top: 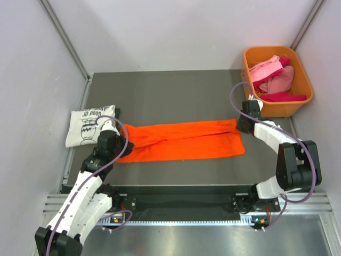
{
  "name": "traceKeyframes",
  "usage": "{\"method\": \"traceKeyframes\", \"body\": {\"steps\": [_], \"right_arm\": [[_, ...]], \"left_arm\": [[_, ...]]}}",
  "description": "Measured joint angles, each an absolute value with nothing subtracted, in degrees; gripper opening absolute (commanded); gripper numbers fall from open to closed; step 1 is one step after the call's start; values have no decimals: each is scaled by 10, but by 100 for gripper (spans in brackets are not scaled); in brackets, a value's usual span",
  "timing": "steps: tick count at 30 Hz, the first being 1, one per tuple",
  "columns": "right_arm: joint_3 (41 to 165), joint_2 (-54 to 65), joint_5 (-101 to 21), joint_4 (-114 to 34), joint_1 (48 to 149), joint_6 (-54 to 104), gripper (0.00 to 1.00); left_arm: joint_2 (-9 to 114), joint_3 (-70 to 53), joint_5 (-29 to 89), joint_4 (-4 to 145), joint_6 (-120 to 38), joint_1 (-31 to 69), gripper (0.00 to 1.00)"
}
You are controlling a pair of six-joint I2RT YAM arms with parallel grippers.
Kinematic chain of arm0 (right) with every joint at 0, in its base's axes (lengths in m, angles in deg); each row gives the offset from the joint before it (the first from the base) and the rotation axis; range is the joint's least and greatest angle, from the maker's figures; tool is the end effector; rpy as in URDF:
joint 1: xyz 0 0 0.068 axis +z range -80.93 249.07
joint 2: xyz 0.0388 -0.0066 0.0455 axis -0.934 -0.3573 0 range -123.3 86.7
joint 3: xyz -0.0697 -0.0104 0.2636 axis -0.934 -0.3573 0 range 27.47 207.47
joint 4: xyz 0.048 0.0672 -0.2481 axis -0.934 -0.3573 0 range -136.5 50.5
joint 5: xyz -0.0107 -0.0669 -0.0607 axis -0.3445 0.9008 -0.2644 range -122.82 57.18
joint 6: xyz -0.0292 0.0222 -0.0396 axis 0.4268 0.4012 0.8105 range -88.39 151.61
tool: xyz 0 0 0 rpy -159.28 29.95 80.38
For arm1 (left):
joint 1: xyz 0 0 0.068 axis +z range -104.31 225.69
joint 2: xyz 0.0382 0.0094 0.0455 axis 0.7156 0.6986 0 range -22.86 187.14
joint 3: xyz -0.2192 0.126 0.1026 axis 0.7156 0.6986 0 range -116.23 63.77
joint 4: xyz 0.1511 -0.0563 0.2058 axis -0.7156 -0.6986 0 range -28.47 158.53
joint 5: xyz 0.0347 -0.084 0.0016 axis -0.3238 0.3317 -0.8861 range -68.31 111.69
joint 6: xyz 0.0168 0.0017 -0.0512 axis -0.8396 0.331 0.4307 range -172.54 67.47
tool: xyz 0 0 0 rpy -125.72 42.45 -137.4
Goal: Fold and stack the t-shirts
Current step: Fold the tshirt
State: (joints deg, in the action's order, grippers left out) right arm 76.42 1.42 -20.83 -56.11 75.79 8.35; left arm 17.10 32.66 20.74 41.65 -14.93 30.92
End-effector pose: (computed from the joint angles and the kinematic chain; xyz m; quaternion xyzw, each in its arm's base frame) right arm 0.2957 0.0274 0.1929 0.1685 0.9284 -0.0139 0.3310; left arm 0.1528 -0.0396 0.2408 -0.1799 0.8715 -0.1946 0.4125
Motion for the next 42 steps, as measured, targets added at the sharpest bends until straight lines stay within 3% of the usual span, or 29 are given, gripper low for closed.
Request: {"method": "traceKeyframes", "body": {"steps": [1, 2, 3, 6, 10, 16, 29, 36, 42], "right_arm": [[751, 25, -204, -551, 757, 77, 45], [738, 37, -200, -546, 756, 68, 60], [727, 47, -196, -540, 756, 61, 68], [689, 88, -186, -514, 755, 53, 68], [654, 151, -188, -487, 756, 46, 61], [666, 174, -267, -461, 779, 50, 55], [875, -18, -502, -429, 989, 16, 56], [944, -149, -557, -362, 1044, -40, 54], [998, -242, -580, -325, 1083, -86, 54]], "left_arm": [[153, 339, 207, 411, -137, 309, 3], [135, 348, 205, 407, -129, 309, 28], [117, 354, 203, 403, -122, 309, 43], [62, 362, 194, 393, -95, 309, 80], [18, 356, 181, 392, -80, 309, 82], [122, 293, 163, 386, -89, 309, 85], [452, 184, 223, 491, -105, 337, 79], [539, 181, 234, 536, -69, 398, 68], [623, 181, 260, 575, -45, 473, 48]]}}
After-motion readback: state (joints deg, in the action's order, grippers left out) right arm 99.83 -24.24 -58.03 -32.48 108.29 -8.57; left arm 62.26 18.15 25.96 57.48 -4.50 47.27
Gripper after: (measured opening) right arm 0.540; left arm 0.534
